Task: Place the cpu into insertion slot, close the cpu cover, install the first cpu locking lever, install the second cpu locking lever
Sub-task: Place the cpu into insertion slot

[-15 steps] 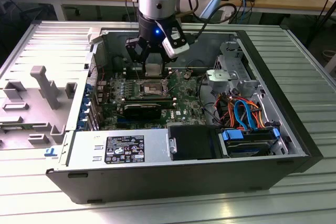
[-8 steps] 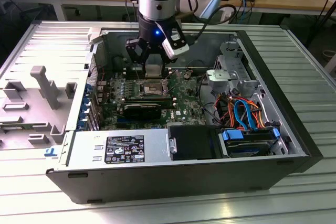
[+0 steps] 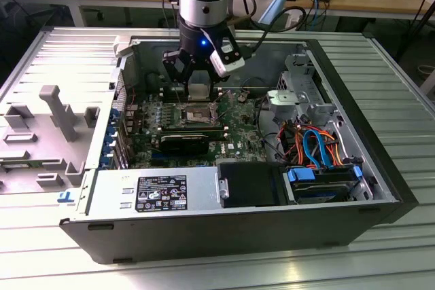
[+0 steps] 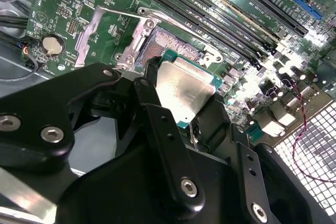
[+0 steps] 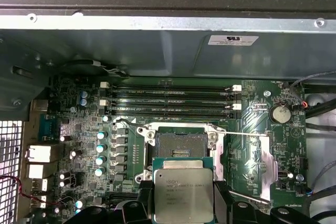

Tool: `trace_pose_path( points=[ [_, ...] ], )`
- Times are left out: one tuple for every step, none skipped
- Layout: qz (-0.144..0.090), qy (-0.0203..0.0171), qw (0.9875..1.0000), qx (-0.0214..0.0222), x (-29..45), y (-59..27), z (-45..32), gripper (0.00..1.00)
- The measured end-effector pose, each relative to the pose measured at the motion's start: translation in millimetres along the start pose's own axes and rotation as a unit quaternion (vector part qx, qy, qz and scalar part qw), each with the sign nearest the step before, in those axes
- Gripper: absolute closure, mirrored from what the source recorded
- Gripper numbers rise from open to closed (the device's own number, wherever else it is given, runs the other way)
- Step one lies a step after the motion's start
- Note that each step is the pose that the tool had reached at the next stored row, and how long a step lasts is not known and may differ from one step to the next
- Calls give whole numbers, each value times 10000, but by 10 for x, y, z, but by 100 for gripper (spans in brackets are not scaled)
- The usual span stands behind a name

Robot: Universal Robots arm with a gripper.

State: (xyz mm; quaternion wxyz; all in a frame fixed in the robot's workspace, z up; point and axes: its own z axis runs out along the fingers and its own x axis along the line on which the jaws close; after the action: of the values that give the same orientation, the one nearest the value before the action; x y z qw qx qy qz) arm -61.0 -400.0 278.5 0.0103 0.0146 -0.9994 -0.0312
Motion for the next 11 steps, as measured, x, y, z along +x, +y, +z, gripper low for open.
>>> trace_pose_path(
  points=[
    [13, -1, 10000, 0, 0, 0, 1, 46],
    [33, -2, 10000, 4, 0, -2, 1, 46],
    [53, -3, 10000, 9, 0, -2, 1, 46],
    [66, -4, 10000, 13, 0, -2, 1, 46],
    [80, -5, 10000, 16, 0, -2, 1, 46],
    [97, -5, 10000, 20, 0, -2, 1, 46],
    [115, -6, 9999, 22, 0, -3, 1, 46],
    [140, -8, 9999, 27, 0, -3, 1, 46],
    [156, -9, 9999, 31, 0, -3, 2, 46],
    [175, -10, 9998, 36, 0, -4, 1, 46],
    [194, -11, 9998, 40, 0, -4, 2, 46]
  ],
)
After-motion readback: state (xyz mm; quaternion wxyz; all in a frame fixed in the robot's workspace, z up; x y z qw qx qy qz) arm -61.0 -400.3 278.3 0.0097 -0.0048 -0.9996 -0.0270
